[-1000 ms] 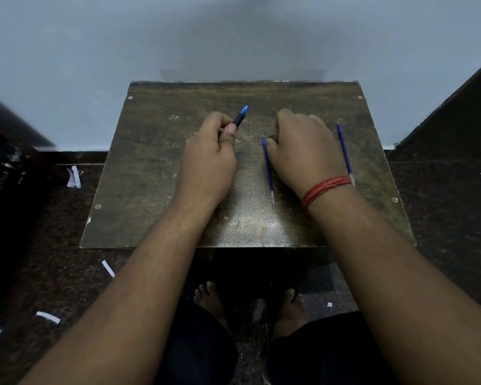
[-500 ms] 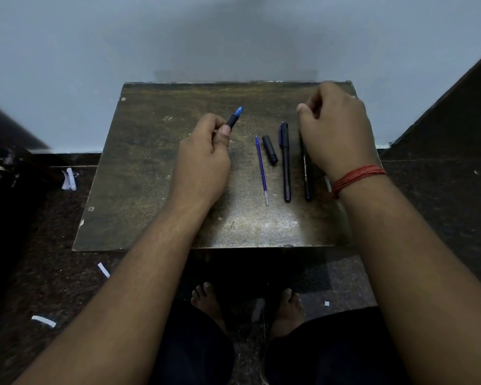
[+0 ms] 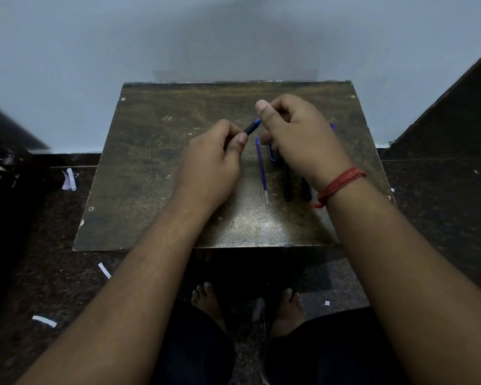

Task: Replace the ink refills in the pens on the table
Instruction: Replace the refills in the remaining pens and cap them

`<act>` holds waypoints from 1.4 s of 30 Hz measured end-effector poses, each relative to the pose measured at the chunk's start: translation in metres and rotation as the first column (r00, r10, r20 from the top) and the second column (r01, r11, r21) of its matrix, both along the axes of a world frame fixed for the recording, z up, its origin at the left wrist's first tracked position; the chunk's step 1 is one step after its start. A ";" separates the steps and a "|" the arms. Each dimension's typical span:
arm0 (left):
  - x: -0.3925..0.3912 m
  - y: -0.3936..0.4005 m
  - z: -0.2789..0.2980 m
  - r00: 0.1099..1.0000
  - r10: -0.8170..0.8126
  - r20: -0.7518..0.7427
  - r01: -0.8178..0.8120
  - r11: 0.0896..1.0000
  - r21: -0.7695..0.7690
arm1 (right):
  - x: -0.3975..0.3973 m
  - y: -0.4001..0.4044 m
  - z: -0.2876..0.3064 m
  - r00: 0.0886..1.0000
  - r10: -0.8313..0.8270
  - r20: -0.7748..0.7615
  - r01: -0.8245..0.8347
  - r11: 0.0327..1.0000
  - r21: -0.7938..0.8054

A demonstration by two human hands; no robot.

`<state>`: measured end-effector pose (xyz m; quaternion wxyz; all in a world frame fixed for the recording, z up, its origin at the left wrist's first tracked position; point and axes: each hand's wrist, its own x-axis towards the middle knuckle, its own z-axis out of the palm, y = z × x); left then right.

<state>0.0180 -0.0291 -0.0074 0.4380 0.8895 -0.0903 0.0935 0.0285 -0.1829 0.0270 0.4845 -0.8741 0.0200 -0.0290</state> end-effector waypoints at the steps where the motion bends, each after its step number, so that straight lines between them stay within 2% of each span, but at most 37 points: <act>1: 0.000 0.000 0.000 1.000 -0.020 0.011 0.020 1.000 0.018 | 0.000 -0.001 -0.001 0.999 0.041 -0.009 -0.040 0.999 0.018; 6: -0.002 0.001 0.003 0.995 -0.072 0.068 0.068 0.996 0.060 | 0.001 -0.009 -0.002 0.986 0.167 -0.001 -0.167 0.985 0.052; 9: -0.002 0.000 0.008 0.991 -0.072 0.113 0.068 0.997 0.037 | 0.001 -0.008 0.000 0.980 0.183 0.079 -0.185 0.983 0.016; 15: -0.004 -0.001 0.012 0.994 -0.060 0.087 0.062 0.998 -0.022 | 0.000 -0.014 0.005 0.944 0.287 0.162 -0.294 0.956 0.021; 18: -0.003 0.000 0.008 0.998 -0.048 0.046 0.048 0.999 -0.002 | -0.001 -0.013 0.004 0.968 0.199 0.150 -0.207 0.978 0.040; 21: -0.001 -0.001 0.005 0.998 -0.064 0.021 0.063 0.997 0.041 | 0.003 -0.011 0.000 0.988 0.122 0.098 -0.104 0.980 -0.168; 27: -0.001 0.000 0.006 0.995 -0.094 0.015 0.094 0.994 0.048 | 0.001 -0.020 0.004 0.956 0.281 0.078 -0.286 0.957 0.054; 29: -0.001 0.000 0.005 0.994 -0.105 -0.001 0.105 0.993 0.052 | 0.002 -0.020 0.004 0.965 0.250 0.078 -0.254 0.966 0.052; 33: -0.002 -0.002 0.002 0.994 -0.112 0.001 0.112 0.992 0.054 | 0.005 -0.017 -0.002 0.984 0.173 0.037 -0.168 0.980 -0.109; 36: -0.001 -0.001 0.003 0.995 -0.099 0.011 0.098 0.994 0.050 | 0.005 -0.020 -0.002 0.963 0.265 0.046 -0.267 0.961 0.066; 39: -0.001 0.000 0.004 0.996 -0.086 0.026 0.084 0.995 0.044 | 0.004 -0.021 0.002 0.967 0.246 0.062 -0.253 0.951 0.179; 40: -0.001 0.000 0.004 0.996 -0.088 0.029 0.087 0.995 0.050 | 0.005 -0.021 0.001 0.974 0.221 0.056 -0.227 0.958 0.173; 42: 0.000 -0.001 0.002 0.996 -0.090 0.029 0.088 0.994 0.062 | 0.007 -0.018 -0.003 0.984 0.175 0.023 -0.176 0.983 0.058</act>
